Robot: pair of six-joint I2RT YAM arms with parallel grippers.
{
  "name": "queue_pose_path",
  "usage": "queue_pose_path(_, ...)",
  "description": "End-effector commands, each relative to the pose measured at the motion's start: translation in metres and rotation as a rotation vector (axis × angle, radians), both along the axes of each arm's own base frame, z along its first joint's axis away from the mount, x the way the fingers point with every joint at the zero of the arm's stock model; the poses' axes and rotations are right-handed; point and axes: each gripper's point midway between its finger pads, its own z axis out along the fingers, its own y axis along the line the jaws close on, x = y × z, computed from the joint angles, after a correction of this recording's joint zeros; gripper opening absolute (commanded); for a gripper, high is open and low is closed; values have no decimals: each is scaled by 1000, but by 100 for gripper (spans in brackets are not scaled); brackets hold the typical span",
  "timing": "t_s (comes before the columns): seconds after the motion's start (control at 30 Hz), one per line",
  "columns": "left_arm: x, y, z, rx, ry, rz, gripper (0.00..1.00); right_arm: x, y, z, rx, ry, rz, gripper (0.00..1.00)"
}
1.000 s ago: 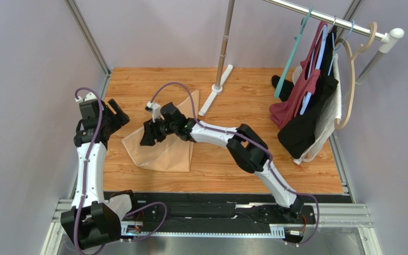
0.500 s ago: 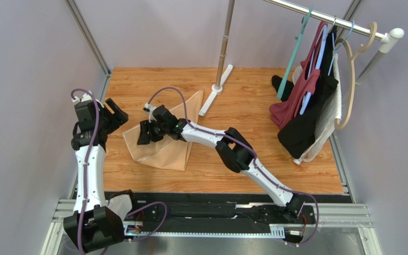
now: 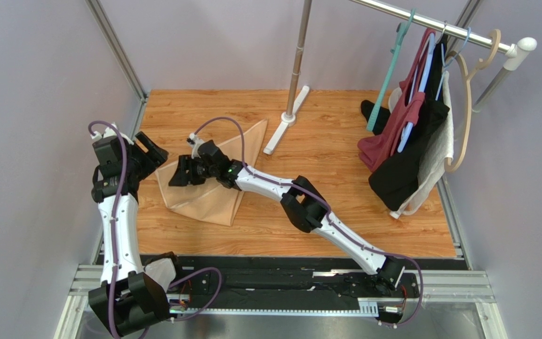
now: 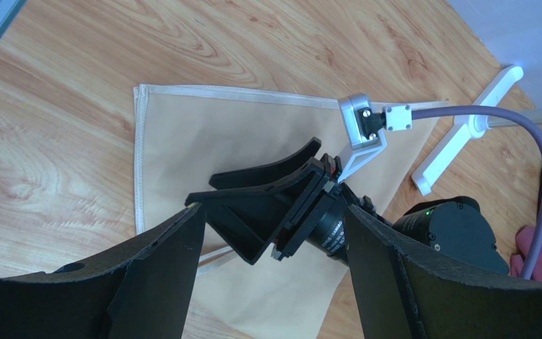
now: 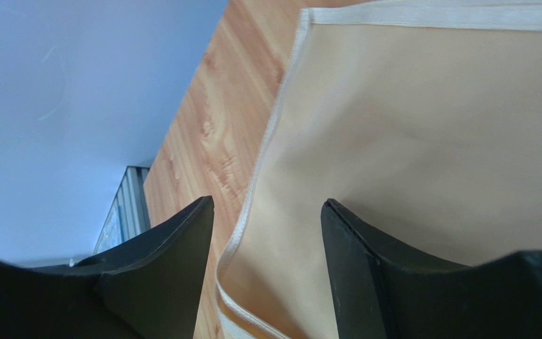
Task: Fold the napkin, place the utensils inside, and roll it up
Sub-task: Fold the napkin
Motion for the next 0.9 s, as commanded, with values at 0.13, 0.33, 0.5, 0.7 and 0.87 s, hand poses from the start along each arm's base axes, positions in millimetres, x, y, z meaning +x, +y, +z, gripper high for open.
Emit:
queue_pose_path(0.13, -2, 5, 15, 24, -66, 23, 80, 4, -30, 133, 162, -256, 25, 63)
queue_pose_path(0.33, -3, 7, 18, 36, -78, 33, 80, 71, -108, 122, 32, -312, -144, 63)
queue_pose_path(0.5, -1, 5, 17, 26, -76, 20, 80, 126, -161, 68, -112, -267, -233, 63)
queue_pose_path(0.7, -1, 5, 15, 20, -74, 17, 80, 148, -180, 23, -164, -210, -255, 62)
queue_pose_path(0.87, -1, 4, 15, 20, -74, 15, 80, 145, -181, 2, -183, -164, -255, 61)
